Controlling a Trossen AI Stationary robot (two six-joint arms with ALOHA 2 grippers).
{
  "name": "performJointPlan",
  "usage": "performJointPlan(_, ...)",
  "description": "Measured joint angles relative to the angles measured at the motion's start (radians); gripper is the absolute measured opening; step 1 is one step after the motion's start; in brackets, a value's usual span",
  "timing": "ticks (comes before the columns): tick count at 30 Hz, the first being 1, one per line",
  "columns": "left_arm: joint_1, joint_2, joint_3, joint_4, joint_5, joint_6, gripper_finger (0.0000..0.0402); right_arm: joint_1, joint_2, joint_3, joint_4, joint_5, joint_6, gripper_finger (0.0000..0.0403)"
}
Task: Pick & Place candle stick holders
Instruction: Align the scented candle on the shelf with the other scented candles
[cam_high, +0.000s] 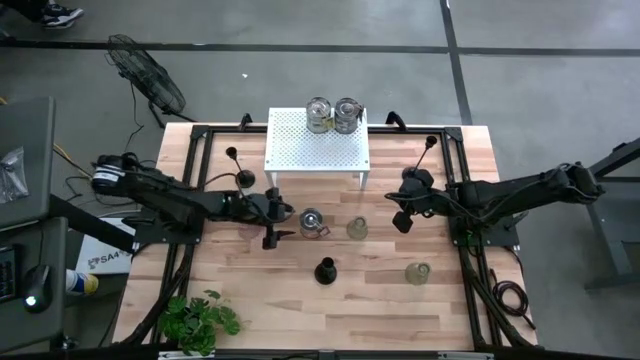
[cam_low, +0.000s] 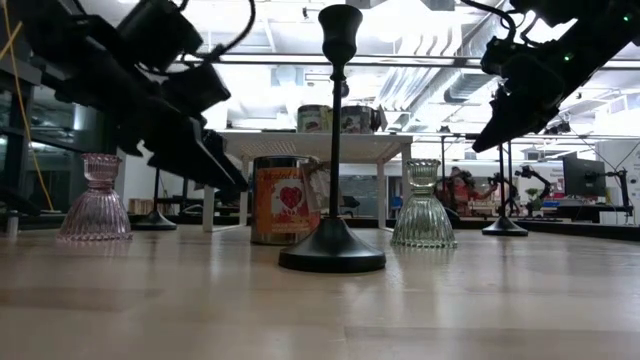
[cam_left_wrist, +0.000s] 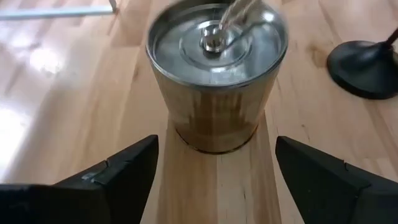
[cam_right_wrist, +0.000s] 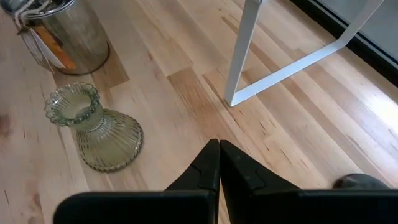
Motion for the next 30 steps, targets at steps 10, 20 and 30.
performJointPlan(10, 0.000, 0.130, 0.000, 0.175, -0.002, -0.009, 0.0317, 0.000, 0.000, 0.000, 0.001, 0.000, -0.010, 0.0002)
performJointPlan(20, 0.000, 0.189, 0.000, 0.226, -0.028, -0.007, 0.0364, 0.000, 0.000, 0.000, 0.002, -0.001, -0.010, 0.0002)
performJointPlan(30, 0.000, 0.171, 0.005, 0.208, -0.019, -0.061, 0.0396, 0.000, 0.000, 0.000, -0.001, -0.012, -0.010, 0.0002)
